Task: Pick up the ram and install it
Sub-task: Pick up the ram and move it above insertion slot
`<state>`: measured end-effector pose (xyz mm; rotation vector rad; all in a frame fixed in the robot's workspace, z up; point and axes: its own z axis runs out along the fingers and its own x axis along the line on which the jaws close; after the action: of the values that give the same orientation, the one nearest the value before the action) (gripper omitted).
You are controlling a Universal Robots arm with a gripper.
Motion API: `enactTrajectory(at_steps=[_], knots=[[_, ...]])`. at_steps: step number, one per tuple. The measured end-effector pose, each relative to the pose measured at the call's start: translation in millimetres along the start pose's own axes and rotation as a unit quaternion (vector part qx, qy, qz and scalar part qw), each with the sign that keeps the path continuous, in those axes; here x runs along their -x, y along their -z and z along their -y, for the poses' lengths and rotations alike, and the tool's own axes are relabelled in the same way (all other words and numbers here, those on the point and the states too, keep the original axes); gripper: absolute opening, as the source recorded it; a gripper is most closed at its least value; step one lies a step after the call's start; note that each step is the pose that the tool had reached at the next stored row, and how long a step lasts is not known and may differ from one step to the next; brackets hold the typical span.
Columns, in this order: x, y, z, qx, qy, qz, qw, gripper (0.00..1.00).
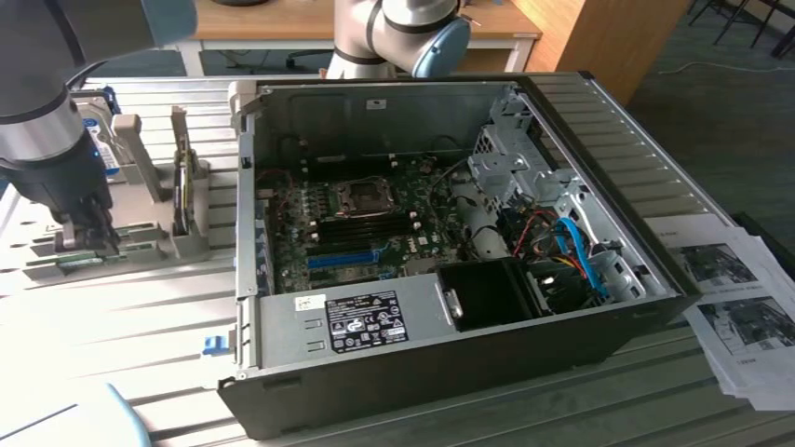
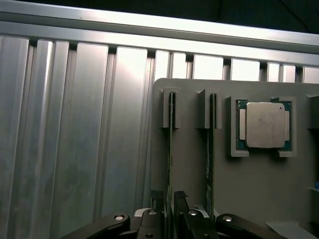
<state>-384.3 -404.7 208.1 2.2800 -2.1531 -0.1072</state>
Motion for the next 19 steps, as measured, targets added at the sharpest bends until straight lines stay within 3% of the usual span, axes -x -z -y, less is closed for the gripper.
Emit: enactTrajectory(at_steps=[19], knots=[[0.3, -3.2, 0.3, 0.0, 0.0, 0.0, 1.0, 0.22]])
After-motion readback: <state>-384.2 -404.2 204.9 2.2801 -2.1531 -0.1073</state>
